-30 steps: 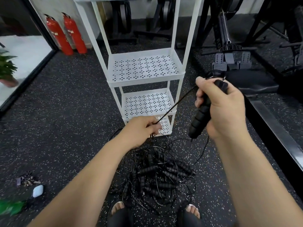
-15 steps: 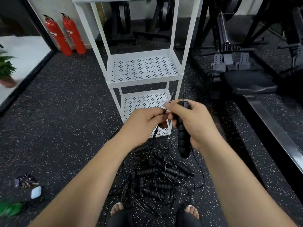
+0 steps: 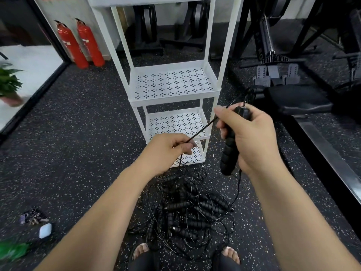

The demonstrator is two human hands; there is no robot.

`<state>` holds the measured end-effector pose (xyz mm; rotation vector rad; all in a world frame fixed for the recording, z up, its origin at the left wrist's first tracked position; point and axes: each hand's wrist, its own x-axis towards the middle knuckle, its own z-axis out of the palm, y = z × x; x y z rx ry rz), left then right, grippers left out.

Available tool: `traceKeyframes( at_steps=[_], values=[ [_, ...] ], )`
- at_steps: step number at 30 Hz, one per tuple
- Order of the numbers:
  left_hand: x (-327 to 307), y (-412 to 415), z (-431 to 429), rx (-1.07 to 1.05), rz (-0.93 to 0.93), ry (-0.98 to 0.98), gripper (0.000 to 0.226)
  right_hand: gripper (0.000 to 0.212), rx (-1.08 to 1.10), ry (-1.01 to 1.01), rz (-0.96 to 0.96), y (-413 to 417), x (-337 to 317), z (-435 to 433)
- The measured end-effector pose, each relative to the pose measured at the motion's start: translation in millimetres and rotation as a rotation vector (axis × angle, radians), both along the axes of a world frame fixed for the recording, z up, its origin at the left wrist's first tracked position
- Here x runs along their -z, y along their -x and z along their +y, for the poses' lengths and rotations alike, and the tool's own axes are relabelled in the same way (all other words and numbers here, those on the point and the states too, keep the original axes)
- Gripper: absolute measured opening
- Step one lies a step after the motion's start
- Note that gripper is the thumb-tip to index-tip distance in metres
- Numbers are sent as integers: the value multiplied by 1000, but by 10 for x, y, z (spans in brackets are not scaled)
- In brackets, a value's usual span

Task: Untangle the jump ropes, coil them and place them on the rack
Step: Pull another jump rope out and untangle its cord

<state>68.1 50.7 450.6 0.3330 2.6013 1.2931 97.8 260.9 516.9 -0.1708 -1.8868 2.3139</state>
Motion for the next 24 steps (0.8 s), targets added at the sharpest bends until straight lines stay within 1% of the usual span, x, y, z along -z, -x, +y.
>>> traceKeyframes(
  at_steps=[3, 7, 10, 13, 17, 20, 22, 24],
  values=[
    [-15, -1, 73, 7, 19, -10, 11, 24, 12, 13, 25, -15, -30, -23],
    [59, -13, 138, 17, -5, 49, 9, 28, 49, 49, 46, -15, -64, 6],
    [68, -8, 147, 22, -9, 35, 11, 23, 58, 77, 22, -5, -29, 19],
    [-6, -16, 158, 3, 53, -5, 14, 18, 5, 107, -29, 21, 24, 1],
    [-152, -70, 210, -5, 136, -92, 14, 15, -80, 1, -92, 38, 144, -68],
    [-224, -102, 223, 20, 205, -128, 23, 14, -82, -71, -119, 52, 215, -112],
    [-227, -112, 224, 28, 211, -132, 23, 17, -78, -105, -121, 55, 235, -127],
    [-188, -109, 228, 17, 177, -147, 20, 19, -66, -134, -102, 46, 239, -145]
  ],
)
